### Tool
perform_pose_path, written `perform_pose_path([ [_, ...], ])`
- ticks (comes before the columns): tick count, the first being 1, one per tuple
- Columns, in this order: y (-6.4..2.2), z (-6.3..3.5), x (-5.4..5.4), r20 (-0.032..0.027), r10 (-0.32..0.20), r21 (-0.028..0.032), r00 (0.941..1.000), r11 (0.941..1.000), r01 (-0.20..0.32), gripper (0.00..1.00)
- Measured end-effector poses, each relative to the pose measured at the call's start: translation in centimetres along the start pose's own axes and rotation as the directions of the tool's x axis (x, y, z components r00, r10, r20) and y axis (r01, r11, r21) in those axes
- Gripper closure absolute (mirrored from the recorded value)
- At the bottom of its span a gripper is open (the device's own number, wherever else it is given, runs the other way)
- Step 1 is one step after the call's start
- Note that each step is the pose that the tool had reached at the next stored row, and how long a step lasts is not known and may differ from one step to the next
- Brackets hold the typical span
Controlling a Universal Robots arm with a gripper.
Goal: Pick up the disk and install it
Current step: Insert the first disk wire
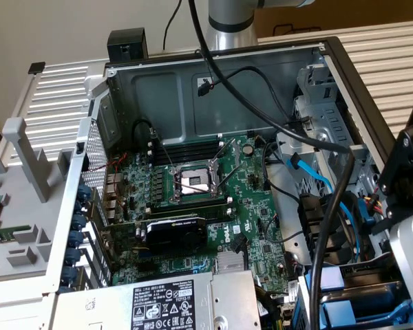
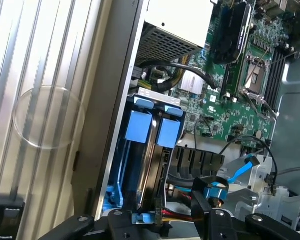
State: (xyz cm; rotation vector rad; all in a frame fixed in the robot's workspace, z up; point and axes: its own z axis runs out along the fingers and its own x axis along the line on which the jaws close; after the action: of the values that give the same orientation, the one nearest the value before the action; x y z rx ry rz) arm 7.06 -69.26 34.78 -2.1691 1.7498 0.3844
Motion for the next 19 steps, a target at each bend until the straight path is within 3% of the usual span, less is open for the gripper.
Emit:
perform_pose_path([
  [5,0.06,0.48,0.3,0.0251,0.000,0.0054,0.9997,1.0000,0.000,0.45],
  [8,0.08,0.71,0.5,0.0438,0.000,0.0094,0.9990,1.0000,0.000,0.45],
  [12,0.12,1.05,0.7,0.0604,-0.001,0.0125,0.9982,0.9999,0.000,0.45],
  [16,0.13,1.22,0.8,0.0867,-0.004,0.0172,0.9962,0.9998,0.002,0.45],
  [19,0.14,1.29,0.9,0.0956,-0.006,0.0178,0.9954,0.9998,0.005,0.45],
])
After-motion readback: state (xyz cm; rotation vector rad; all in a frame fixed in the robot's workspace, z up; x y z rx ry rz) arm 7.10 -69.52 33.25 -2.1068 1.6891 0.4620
